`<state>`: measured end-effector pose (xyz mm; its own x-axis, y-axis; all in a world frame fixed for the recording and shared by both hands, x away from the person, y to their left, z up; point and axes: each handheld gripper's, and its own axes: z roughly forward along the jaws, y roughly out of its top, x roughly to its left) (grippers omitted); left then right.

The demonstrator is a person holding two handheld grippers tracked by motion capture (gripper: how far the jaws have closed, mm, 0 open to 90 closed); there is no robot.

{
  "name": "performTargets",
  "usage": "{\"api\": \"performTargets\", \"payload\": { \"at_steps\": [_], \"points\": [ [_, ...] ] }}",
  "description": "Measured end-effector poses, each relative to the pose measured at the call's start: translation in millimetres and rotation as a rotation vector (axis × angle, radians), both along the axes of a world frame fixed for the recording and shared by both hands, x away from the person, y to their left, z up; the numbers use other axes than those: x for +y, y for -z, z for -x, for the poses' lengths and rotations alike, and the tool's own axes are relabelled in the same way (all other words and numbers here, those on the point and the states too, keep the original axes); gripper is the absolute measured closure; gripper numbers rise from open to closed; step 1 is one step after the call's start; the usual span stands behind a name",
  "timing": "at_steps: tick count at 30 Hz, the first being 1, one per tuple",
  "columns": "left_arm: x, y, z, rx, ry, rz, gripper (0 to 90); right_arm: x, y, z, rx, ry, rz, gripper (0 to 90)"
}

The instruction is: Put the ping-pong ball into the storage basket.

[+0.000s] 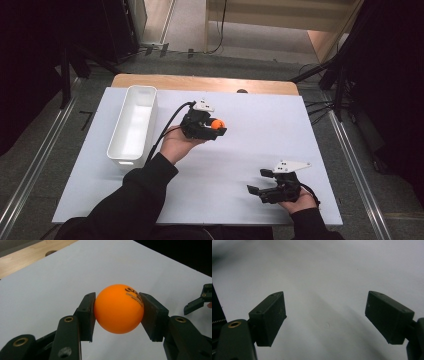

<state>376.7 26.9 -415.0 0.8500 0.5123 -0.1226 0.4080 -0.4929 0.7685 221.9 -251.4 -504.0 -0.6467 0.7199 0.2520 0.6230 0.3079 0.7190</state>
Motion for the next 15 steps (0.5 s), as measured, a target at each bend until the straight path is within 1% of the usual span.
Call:
{"api": "performTargets", "payload": {
  "at_steps": [6,9,11,12,15],
  "points": [
    [1.7,-0.2,-0.6,0.001,-0.011,0.004,50.8,0.1,-0.2,0.3,0.0,0.002,-0.001,15.5],
    [3.1,0.2,-1.6,-0.01,-0.017,0.004,50.8,-0.1,-0.3,0.3,-0.001,0.002,-0.001,15.5],
    [3.9,0.8,-2.6,-0.008,-0.024,0.008,50.8,-0.2,-0.2,0.3,-0.001,0.003,-0.002,15.4],
    [5.0,0.6,-3.5,-0.008,-0.028,0.0,50.8,-0.7,-0.1,0.0,-0.004,0.002,-0.001,15.5],
    [6.0,0.1,-3.7,-0.012,-0.029,-0.006,50.8,-0.9,-0.3,0.3,-0.004,0.006,-0.004,15.5]
  ]
}}
